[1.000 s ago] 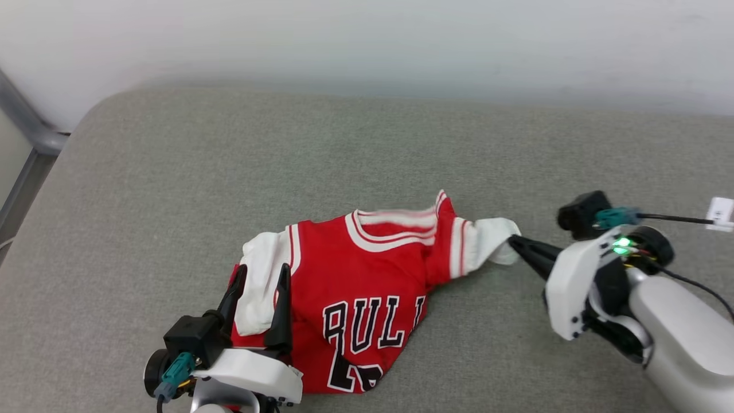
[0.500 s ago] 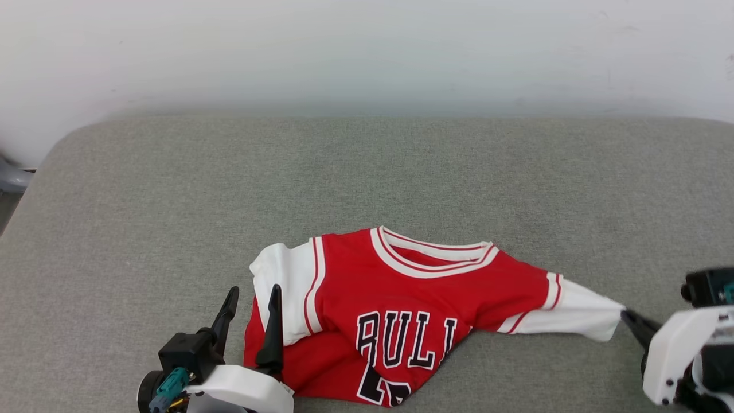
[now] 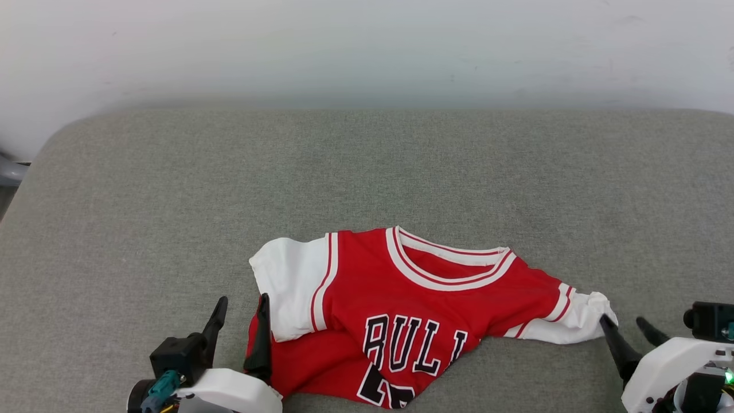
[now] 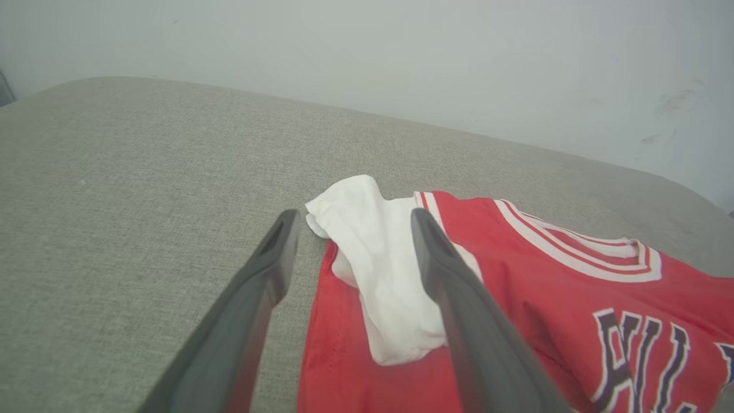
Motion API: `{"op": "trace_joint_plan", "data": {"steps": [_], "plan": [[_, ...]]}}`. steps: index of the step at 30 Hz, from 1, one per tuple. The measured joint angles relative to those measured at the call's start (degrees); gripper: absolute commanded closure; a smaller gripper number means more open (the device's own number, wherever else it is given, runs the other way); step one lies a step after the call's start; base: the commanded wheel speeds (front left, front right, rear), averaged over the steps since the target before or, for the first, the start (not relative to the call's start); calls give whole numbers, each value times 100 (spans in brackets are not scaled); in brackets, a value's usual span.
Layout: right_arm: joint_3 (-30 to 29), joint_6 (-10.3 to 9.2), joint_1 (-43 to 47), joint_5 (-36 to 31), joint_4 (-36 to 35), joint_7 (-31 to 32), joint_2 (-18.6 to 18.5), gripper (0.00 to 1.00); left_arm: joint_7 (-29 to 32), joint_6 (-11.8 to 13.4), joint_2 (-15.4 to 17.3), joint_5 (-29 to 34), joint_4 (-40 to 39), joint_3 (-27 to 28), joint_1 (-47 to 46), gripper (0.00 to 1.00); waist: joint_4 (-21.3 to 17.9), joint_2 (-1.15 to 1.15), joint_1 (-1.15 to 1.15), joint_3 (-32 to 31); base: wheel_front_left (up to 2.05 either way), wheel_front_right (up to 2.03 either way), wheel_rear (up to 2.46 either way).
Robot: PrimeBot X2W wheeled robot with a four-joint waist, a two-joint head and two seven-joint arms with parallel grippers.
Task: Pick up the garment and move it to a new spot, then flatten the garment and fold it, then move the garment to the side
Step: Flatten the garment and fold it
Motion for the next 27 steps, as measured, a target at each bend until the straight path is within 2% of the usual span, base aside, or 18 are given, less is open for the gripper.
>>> {"op": "trace_joint_plan", "data": {"steps": [9, 16, 19, 22, 25, 26, 27], "plan": [[-427, 0, 292, -861, -710, -1460, 592, 0, 81, 111, 162, -89, -15, 138, 2, 0, -41, 0, 0, -92, 0, 0, 0], [-399, 1, 608, -1333, -1354, -1780, 883, 0, 300, 198, 332, -149, -191, 252, 8, 0, -147, 0, 0, -189, 0, 0, 0], [-392, 0, 788, -1388, -1659, -1764, 954, 0, 492, 151, 408, -219, -274, 266, -31, 0, -175, 0, 0, -206, 0, 0, 0], [-343, 1, 888, -1402, -1945, -1682, 1003, 0, 843, 49, 578, -322, -326, 291, -344, 0, -202, 0, 0, -155, 0, 0, 0], [-270, 0, 888, -1394, -2160, -1619, 1022, 0, 1437, -69, 759, -493, -312, 293, -837, 0, -246, 0, 0, -66, 0, 0, 0], [-185, 1, 856, -1380, -2281, -1543, 1033, 0, 2245, -154, 902, -639, -292, 219, -1300, 0, -302, 0, 0, 65, 0, 0, 0], [-159, 0, 834, -1377, -2310, -1526, 1034, 0, 2514, -167, 956, -670, -272, 193, -1450, 0, -321, 0, 0, 117, 0, 0, 0]]}}
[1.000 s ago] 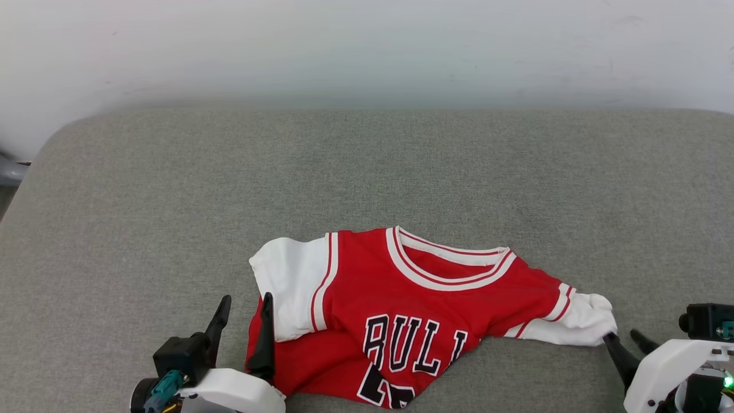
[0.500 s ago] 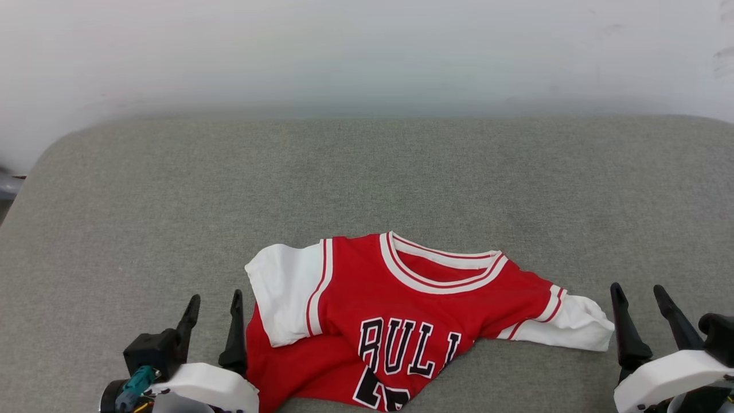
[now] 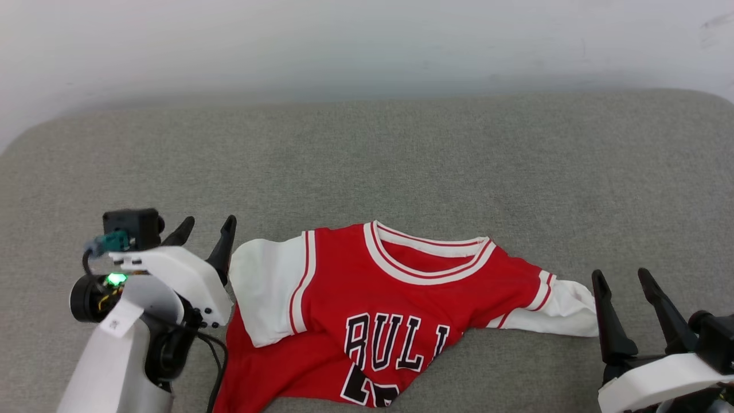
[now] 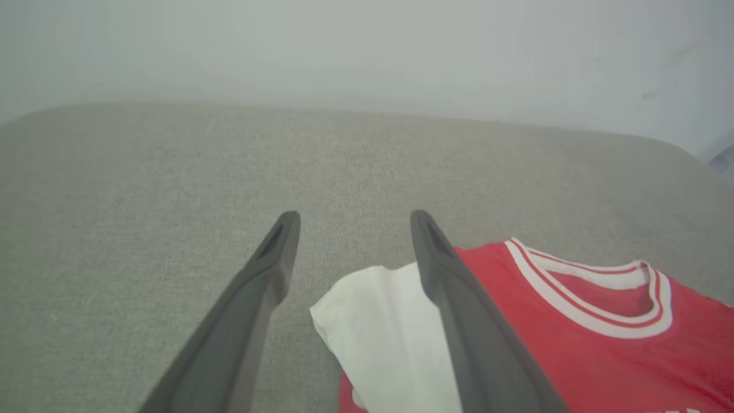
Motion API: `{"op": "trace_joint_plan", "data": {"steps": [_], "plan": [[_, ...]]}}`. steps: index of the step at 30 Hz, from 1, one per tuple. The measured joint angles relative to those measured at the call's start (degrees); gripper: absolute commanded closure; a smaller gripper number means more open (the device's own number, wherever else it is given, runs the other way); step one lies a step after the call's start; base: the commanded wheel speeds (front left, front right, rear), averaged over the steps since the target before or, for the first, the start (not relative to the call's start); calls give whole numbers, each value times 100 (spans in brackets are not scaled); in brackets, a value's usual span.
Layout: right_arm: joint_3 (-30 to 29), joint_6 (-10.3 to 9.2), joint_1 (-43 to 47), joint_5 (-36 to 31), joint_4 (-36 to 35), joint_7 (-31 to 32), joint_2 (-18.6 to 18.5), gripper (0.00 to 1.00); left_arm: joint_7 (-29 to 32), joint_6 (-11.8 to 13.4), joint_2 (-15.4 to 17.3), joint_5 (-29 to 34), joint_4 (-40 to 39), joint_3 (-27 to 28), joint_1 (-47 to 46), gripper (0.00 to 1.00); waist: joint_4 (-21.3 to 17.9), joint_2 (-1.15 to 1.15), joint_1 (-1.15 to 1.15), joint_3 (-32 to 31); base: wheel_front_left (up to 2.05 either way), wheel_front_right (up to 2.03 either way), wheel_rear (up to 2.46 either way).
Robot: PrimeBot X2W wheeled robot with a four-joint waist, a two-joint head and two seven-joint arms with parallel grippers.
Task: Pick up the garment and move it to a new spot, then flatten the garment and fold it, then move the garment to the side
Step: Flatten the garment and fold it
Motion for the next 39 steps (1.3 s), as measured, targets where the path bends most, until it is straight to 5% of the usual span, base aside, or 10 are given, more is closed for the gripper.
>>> {"op": "trace_joint_plan", "data": {"steps": [9, 19, 20, 22, 29, 39], "plan": [[236, 1, -311, 231, 234, -62, 10, 0, 2621, -98, 573, -538, 676, -163, -670, 0, -370, 0, 0, 444, 0, 0, 0], [349, 1, -582, 476, 691, -256, 11, 0, 3310, -174, 856, -488, 1325, -405, -1020, 0, -707, 0, 1, 840, 0, 0, 0], [366, 1, -604, 497, 722, -266, 11, 0, 3366, -187, 845, -519, 1381, -423, -1043, 25, -725, 0, 0, 858, 0, 0, 0], [369, 1, -642, 520, 790, -280, 12, 0, 3527, -208, 847, -553, 1488, -481, -1111, 100, -746, 0, 0, 877, 0, 0, 0], [240, 1, -691, 554, 891, -225, 12, 0, 3600, -304, 798, -620, 1581, -665, -1146, 100, -682, 0, 0, 840, 0, 0, 0], [-218, 1, -681, 900, 1211, 528, -270, 0, 1975, -180, 795, -280, 1357, -495, -1066, 100, -521, 0, 0, 469, 0, 0, 0]]}}
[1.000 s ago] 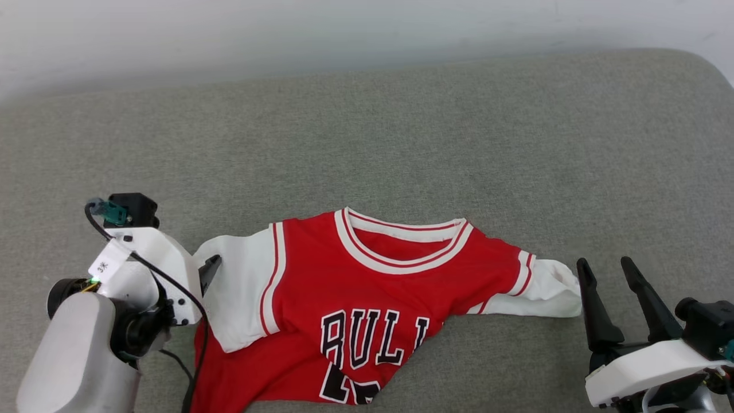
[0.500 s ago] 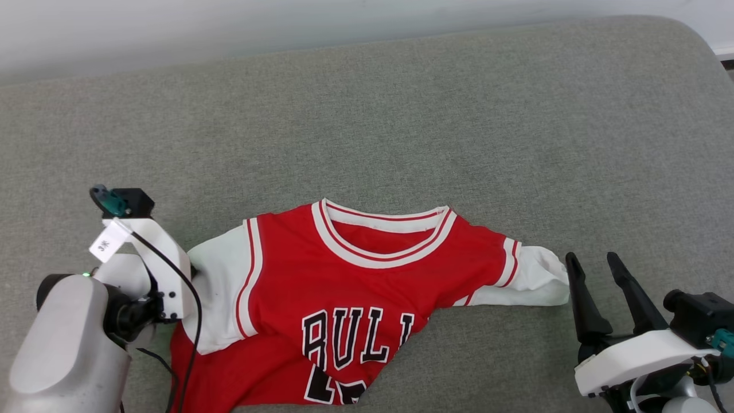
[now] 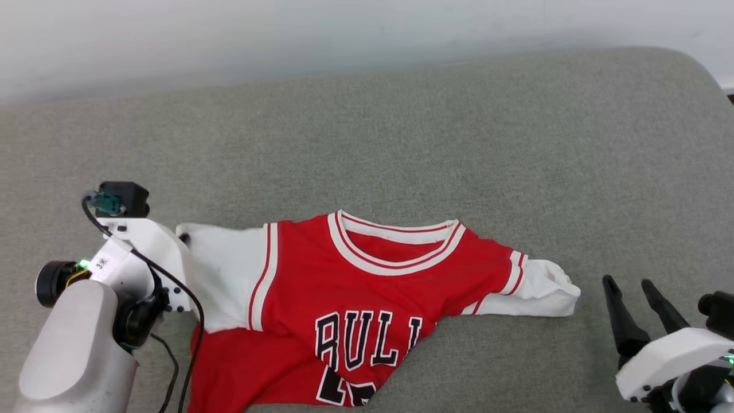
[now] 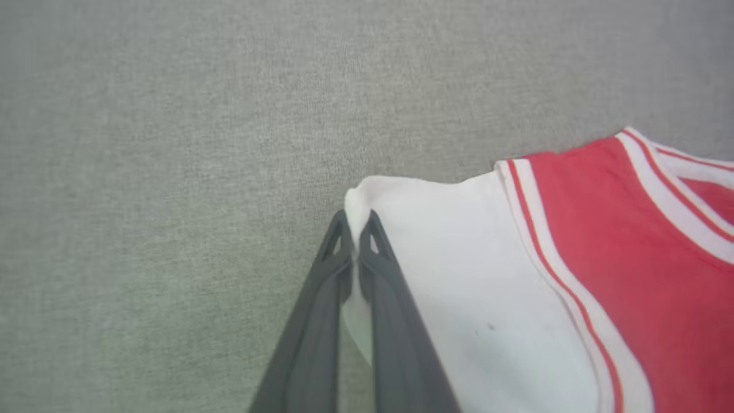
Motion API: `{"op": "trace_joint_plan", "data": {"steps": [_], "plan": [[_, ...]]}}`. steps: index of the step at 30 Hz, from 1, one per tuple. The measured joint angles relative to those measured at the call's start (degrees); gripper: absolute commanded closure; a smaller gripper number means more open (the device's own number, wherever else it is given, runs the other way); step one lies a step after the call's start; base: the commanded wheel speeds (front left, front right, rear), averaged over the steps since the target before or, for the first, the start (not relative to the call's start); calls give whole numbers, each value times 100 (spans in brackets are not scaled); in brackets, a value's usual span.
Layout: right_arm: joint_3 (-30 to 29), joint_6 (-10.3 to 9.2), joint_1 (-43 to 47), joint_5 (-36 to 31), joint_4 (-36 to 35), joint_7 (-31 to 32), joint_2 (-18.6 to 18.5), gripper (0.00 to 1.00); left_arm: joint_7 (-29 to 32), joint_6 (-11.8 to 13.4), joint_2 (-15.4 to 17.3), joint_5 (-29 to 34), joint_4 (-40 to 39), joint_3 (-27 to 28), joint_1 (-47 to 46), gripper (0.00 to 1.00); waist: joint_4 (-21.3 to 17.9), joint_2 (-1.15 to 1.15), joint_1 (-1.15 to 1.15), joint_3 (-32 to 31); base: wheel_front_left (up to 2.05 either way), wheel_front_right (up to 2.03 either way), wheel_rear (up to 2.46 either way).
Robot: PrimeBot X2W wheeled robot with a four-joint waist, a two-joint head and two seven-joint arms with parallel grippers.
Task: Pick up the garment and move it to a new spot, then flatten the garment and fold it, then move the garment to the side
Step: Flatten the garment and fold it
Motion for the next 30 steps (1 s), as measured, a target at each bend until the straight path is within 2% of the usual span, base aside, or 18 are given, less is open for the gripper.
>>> {"op": "trace_joint_plan", "data": {"steps": [7, 15, 22, 30], "plan": [[-21, 0, 98, 270, 169, 1172, -475, 0, -792, 207, -10, 154, -389, 121, 65, 100, 79, 0, 0, -340, 0, 0, 0], [656, 0, -318, 517, 224, 2281, -990, 0, -902, 346, -97, 151, -851, 88, 255, 100, 177, 0, 0, -461, 0, 0, 0], [1396, 0, -1115, 665, 893, 2580, -1455, 0, -850, 347, -156, 149, -1154, -23, 271, 100, 302, 0, 0, -310, 0, 0, 0], [2257, -1, -1862, 1104, 2136, 2536, -1517, 0, -880, 349, -207, 149, -1204, -112, 175, 100, 430, 0, 0, -115, 0, 0, 0]]}}
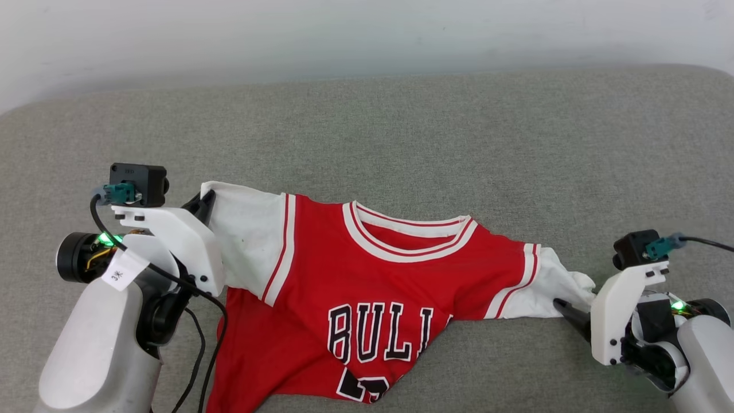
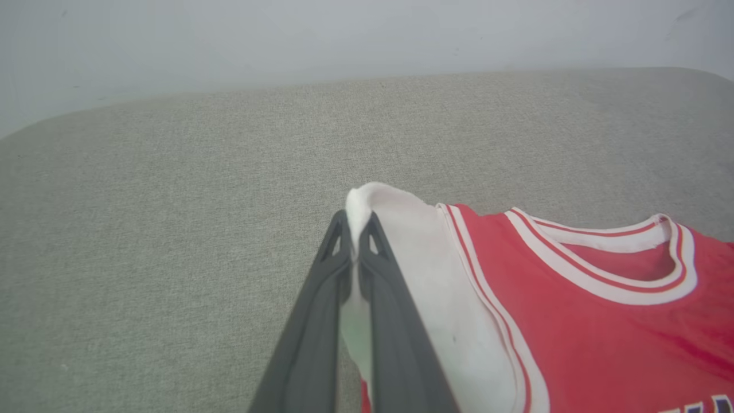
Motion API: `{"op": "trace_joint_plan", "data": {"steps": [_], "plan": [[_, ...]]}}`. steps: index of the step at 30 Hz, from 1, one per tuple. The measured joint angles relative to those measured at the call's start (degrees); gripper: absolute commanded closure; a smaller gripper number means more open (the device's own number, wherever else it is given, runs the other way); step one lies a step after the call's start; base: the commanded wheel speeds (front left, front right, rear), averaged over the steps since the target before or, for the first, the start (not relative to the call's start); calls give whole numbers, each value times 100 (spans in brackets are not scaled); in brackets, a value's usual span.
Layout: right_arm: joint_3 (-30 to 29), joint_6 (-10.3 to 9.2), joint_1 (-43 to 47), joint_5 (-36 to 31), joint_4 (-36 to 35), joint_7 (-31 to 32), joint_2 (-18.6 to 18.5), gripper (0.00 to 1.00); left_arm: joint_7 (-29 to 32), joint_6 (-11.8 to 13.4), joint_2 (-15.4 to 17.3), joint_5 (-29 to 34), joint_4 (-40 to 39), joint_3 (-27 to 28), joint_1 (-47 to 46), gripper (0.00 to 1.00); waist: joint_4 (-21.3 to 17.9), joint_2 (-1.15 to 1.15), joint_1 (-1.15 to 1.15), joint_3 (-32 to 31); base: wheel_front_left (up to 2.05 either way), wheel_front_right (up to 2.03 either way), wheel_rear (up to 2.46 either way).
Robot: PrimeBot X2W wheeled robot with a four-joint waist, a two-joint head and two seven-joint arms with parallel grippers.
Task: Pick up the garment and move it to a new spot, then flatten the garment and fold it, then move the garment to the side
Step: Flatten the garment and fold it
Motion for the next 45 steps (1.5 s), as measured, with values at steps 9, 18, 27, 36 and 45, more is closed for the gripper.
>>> {"op": "trace_joint_plan", "data": {"steps": [9, 18, 27, 36, 45], "plan": [[809, -10, -484, 750, 886, 405, 1, 100, -52, -4, -16, -46, 91, -46, -3, 100, 22, 0, 0, 21, 0, 0, 0], [917, 3, -726, 1029, 891, -94, -341, 100, -350, -21, 34, -60, 199, 16, 8, 100, -25, 0, 0, -302, 0, 0, 0], [402, 3, -1291, 689, 439, -118, -681, 100, -708, -5, 99, -91, 374, 151, -243, 100, -139, 0, 0, -781, 0, 0, 0], [-160, 3, -2197, -55, 337, -111, -583, 100, -1221, -62, 172, 151, 942, 153, -1379, 100, -249, 0, 0, -789, 0, 0, 0], [-713, 3, -3686, -820, 611, -727, -132, 100, -1807, -151, 119, 260, 1728, 236, -3218, 100, -295, 0, 0, -165, 0, 0, 0]]}}
